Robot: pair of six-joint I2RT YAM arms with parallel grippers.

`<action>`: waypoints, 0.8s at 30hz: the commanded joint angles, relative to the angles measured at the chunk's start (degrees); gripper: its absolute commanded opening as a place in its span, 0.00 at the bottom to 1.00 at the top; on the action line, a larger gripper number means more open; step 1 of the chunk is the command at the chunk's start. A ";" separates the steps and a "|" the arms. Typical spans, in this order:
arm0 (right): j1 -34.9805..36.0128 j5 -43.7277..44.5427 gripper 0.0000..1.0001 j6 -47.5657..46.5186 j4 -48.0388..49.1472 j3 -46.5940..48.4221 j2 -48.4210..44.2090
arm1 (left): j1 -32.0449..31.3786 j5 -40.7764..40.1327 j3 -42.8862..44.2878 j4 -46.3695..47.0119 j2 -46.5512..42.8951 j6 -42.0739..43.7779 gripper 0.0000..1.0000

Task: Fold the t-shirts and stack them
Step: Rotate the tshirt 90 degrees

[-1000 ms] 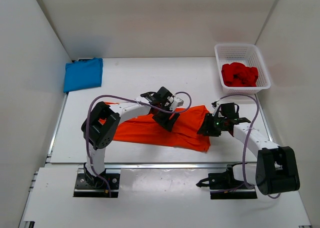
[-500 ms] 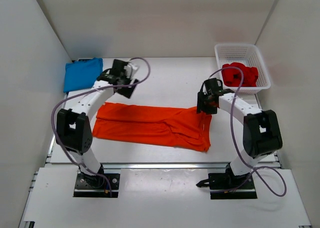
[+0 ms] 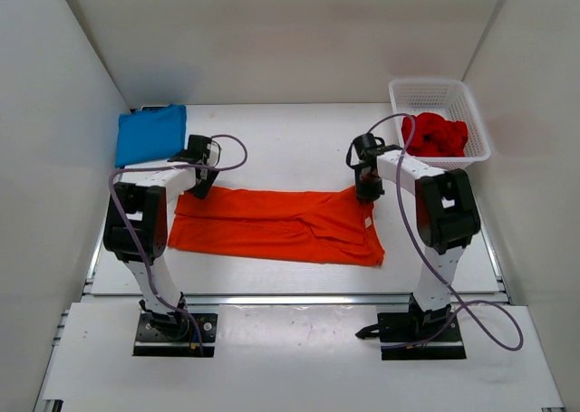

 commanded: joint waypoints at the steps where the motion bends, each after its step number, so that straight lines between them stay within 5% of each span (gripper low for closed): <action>1: 0.56 1.58 0.13 -1.60 -0.87 7.06 7.73 | 1.52 -3.38 -2.97 5.34 -0.91 1.24 0.86; 5: 1.52 3.07 0.15 -1.78 -5.45 21.93 17.48 | 5.31 -1.80 -9.55 3.23 -3.54 2.90 0.84; 14: 1.88 11.86 0.41 -5.90 -10.29 58.05 32.80 | 5.05 2.59 -25.12 -4.84 -18.65 5.63 0.86; 20: 4.86 13.17 0.42 -5.74 -9.93 59.49 21.14 | 3.55 5.40 -24.52 -13.45 -23.93 2.47 0.90; 24: 6.54 10.13 0.39 -1.87 -9.07 41.97 7.35 | 3.46 6.47 -23.28 -15.58 -27.10 1.85 0.90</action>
